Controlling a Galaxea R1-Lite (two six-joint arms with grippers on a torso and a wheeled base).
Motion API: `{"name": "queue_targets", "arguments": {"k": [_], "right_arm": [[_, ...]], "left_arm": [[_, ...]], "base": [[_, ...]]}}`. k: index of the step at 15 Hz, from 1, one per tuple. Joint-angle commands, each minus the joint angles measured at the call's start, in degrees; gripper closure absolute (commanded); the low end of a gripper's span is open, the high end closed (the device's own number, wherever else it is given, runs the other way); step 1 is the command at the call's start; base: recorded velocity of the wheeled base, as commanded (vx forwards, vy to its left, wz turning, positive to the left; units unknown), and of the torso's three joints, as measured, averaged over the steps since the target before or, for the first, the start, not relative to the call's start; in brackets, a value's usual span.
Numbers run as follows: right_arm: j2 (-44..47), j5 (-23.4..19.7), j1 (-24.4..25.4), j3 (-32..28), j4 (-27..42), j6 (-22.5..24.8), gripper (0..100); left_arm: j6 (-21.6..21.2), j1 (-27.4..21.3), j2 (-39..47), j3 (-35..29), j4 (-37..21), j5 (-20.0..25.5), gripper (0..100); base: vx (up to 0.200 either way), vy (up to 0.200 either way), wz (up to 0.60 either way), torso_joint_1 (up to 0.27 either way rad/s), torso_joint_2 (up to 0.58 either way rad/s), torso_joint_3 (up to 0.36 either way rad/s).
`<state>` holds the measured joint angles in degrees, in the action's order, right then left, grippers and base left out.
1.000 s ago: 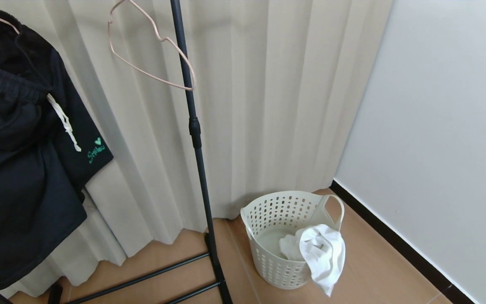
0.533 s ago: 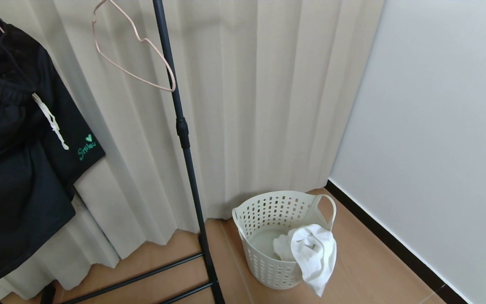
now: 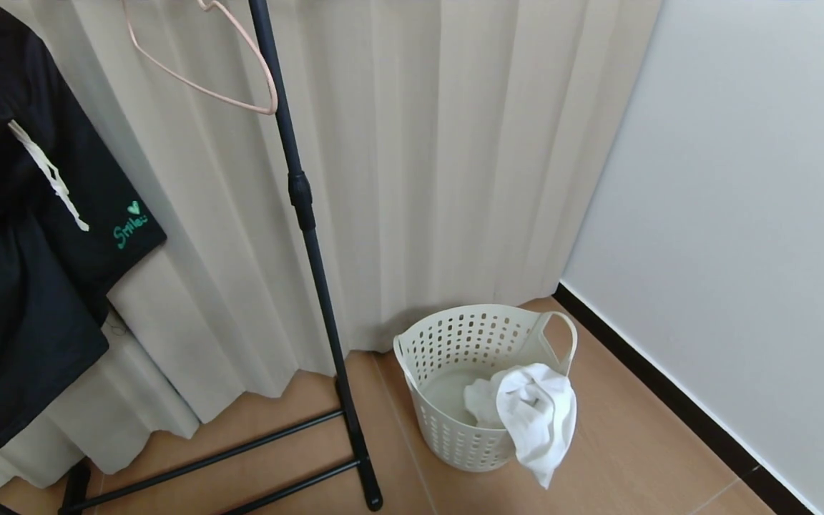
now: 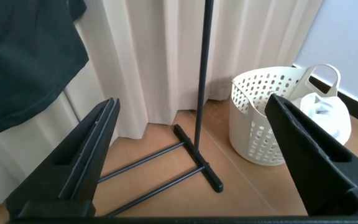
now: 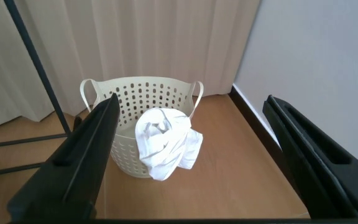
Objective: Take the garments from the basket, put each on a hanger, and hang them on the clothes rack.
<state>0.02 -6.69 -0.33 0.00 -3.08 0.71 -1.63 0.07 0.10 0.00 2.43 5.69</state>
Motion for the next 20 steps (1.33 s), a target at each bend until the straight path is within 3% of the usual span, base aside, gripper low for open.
{"name": "queue_targets", "arguments": {"k": [1, 20], "right_arm": [[0.0, 0.0, 0.1, 0.0, 0.0, 0.1, 0], [0.0, -0.1, 0.0, 0.0, 0.0, 0.3, 0]], "left_arm": [[0.1, 0.0, 0.1, 0.0, 0.0, 0.0, 0], [0.1, 0.0, 0.1, 0.0, 0.0, 0.0, 0]], "base": [[0.0, 0.0, 0.0, 0.007, 0.01, -0.178], [0.0, 0.0, 0.0, 0.004, 0.01, -0.197]]}}
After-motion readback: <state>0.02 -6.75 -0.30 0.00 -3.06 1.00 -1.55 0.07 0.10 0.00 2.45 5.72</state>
